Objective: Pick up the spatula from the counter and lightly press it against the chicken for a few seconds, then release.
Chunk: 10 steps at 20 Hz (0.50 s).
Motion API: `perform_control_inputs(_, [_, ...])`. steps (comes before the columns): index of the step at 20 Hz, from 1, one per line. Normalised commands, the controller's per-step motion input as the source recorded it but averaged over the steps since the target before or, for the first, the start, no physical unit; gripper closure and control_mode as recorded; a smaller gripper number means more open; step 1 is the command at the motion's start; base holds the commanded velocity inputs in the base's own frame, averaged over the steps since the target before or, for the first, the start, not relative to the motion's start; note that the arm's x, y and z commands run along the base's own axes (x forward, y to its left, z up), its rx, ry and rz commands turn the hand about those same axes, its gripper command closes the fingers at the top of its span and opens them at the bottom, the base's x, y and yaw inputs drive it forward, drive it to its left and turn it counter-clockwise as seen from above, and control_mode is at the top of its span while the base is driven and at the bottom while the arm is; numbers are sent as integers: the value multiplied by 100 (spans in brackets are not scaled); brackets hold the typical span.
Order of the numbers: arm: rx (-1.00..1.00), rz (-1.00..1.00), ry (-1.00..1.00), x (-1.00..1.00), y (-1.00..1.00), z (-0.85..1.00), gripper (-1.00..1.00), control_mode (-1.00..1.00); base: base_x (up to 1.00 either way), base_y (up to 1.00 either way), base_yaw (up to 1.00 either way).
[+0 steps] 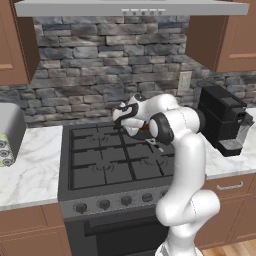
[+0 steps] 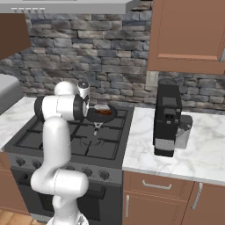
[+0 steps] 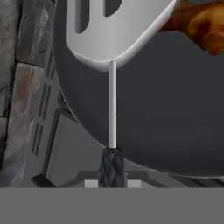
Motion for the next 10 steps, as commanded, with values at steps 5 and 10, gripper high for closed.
perform_control_inputs(5, [0, 0, 0, 4, 0, -13, 100, -100, 0, 0, 0])
perform_control_inputs(10, [0, 0, 1, 6, 0, -10, 100, -100, 0, 0, 0])
